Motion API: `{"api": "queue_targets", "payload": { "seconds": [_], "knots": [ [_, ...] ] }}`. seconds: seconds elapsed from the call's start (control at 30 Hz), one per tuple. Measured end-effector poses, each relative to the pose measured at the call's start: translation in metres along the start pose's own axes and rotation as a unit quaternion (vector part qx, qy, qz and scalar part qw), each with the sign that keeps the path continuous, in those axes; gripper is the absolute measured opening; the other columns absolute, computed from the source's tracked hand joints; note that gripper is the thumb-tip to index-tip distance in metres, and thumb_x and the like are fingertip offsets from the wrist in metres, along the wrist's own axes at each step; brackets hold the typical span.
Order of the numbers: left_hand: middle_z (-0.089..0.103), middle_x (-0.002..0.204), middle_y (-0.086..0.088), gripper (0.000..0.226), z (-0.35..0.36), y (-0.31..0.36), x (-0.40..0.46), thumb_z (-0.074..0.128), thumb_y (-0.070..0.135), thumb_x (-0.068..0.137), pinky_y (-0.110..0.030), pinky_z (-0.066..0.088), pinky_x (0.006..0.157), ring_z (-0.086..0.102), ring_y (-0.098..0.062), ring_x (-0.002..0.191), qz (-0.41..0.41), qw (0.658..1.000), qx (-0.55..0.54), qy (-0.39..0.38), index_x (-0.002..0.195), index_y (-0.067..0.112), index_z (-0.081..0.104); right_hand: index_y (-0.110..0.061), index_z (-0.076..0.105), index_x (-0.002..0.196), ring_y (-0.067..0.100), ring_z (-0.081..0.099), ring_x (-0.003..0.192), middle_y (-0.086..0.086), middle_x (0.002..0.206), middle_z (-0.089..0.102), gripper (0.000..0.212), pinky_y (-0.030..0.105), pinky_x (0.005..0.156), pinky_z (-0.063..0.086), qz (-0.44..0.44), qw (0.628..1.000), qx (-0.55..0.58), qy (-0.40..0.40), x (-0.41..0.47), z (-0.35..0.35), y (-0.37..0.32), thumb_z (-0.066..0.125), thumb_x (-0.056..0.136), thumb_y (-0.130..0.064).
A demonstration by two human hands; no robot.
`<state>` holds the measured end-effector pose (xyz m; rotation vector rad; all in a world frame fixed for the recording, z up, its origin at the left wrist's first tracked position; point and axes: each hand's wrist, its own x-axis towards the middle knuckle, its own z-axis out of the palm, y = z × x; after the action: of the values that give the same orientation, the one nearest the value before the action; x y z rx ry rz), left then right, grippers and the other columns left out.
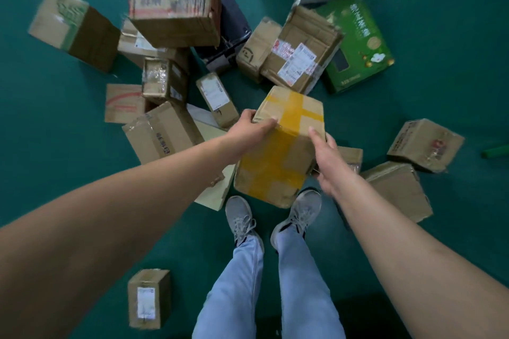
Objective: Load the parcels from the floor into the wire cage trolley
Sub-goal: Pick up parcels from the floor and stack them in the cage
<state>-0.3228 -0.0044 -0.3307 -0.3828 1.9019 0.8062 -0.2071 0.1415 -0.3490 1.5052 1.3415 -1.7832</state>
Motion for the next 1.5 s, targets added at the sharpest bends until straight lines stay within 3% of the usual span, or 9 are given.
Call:
{"api": "queue_targets", "payload": {
  "seconds": [0.27, 0.33, 0.43, 0.57, 0.67, 0.93, 1.13, 1.3, 1.5],
  "knots": [
    [0.054, 0.133, -0.002, 0.076, -0.026, 0.103, -0.229, 0.057, 0.066, 0.094, -0.032, 0.051, 0.066, 0.061, -0.015, 0.093, 0.063, 0.997, 0.006, -0.034, 0.155, 0.032, 0.026, -0.051, 0.024, 0.151, 0.03, 0.051, 0.132, -0.005, 0.151, 0.045, 0.105, 0.061, 0.106, 0.046, -0.062, 0.994, 0.071, 0.05, -0.225, -0.061, -0.062, 0.058, 0.063, -0.095],
    [0.055, 0.135, -0.002, 0.079, -0.024, 0.114, -0.271, 0.057, 0.066, 0.094, -0.033, 0.054, 0.07, 0.063, -0.017, 0.098, 0.083, 0.995, 0.027, -0.051, 0.157, 0.031, 0.024, -0.054, 0.031, 0.145, 0.03, 0.052, 0.132, -0.003, 0.152, 0.046, 0.108, 0.061, 0.105, 0.047, -0.072, 0.989, 0.106, 0.072, -0.254, -0.077, -0.058, 0.058, 0.051, -0.101],
    [0.048, 0.152, -0.002, 0.091, -0.014, 0.133, -0.334, 0.056, 0.073, 0.089, -0.048, 0.048, 0.106, 0.057, -0.029, 0.126, 0.113, 0.987, 0.074, -0.083, 0.161, 0.031, 0.02, -0.042, 0.029, 0.152, 0.029, 0.053, 0.131, -0.003, 0.15, 0.048, 0.091, 0.056, 0.108, 0.046, -0.082, 0.978, 0.156, 0.108, -0.338, -0.094, -0.063, 0.055, 0.076, -0.086],
    [0.054, 0.144, -0.004, 0.085, 0.011, 0.135, -0.41, 0.054, 0.072, 0.089, -0.036, 0.052, 0.086, 0.059, -0.025, 0.114, 0.177, 0.962, 0.149, -0.143, 0.156, 0.025, 0.032, -0.031, 0.026, 0.156, 0.033, 0.048, 0.135, 0.002, 0.154, 0.044, 0.082, 0.058, 0.11, 0.043, -0.073, 0.952, 0.225, 0.194, -0.418, -0.117, -0.028, 0.05, 0.091, -0.075],
    [0.051, 0.145, -0.003, 0.105, 0.034, 0.121, -0.45, 0.053, 0.083, 0.07, -0.045, 0.052, 0.099, 0.058, -0.027, 0.119, 0.208, 0.936, 0.214, -0.189, 0.155, 0.027, 0.031, -0.028, 0.034, 0.151, 0.031, 0.051, 0.131, 0.004, 0.15, 0.049, 0.075, 0.056, 0.11, 0.044, -0.078, 0.92, 0.285, 0.257, -0.467, -0.124, 0.016, 0.052, 0.092, -0.071],
    [0.054, 0.138, 0.004, 0.077, 0.107, 0.057, -0.559, 0.054, 0.078, 0.087, -0.04, 0.044, 0.105, 0.054, -0.028, 0.127, 0.257, 0.831, 0.384, -0.311, 0.146, 0.031, 0.038, -0.027, 0.035, 0.147, 0.022, 0.053, 0.111, 0.0, 0.132, 0.053, 0.06, 0.043, 0.089, 0.043, -0.055, 0.805, 0.46, 0.371, -0.593, -0.117, 0.148, 0.051, 0.099, -0.061],
    [0.053, 0.14, -0.001, 0.11, 0.169, -0.015, -0.624, 0.058, 0.09, 0.063, -0.053, 0.049, 0.105, 0.057, -0.03, 0.124, 0.29, 0.729, 0.486, -0.385, 0.15, 0.027, 0.034, -0.025, 0.041, 0.137, 0.017, 0.065, 0.097, 0.003, 0.119, 0.065, 0.047, 0.033, 0.066, 0.05, -0.038, 0.688, 0.581, 0.433, -0.664, -0.098, 0.25, 0.059, 0.1, -0.048],
    [0.06, 0.132, -0.001, 0.074, 0.206, -0.097, -0.7, 0.066, 0.073, 0.082, -0.049, 0.057, 0.096, 0.065, -0.025, 0.112, 0.28, 0.648, 0.522, -0.48, 0.135, 0.027, 0.04, -0.028, 0.035, 0.137, 0.013, 0.058, 0.089, -0.004, 0.11, 0.059, 0.046, 0.034, 0.066, 0.047, -0.002, 0.585, 0.647, 0.489, -0.728, -0.072, 0.344, 0.057, 0.101, -0.045],
    [0.052, 0.141, -0.001, 0.1, 0.24, -0.213, -0.774, 0.066, 0.087, 0.06, -0.05, 0.055, 0.099, 0.061, -0.027, 0.12, 0.328, 0.537, 0.573, -0.525, 0.141, 0.034, 0.04, -0.023, 0.04, 0.149, 0.024, 0.061, 0.1, 0.005, 0.132, 0.057, 0.064, 0.036, 0.071, 0.049, 0.025, 0.461, 0.684, 0.565, -0.792, -0.036, 0.443, 0.06, 0.095, -0.05]
  ]
}}
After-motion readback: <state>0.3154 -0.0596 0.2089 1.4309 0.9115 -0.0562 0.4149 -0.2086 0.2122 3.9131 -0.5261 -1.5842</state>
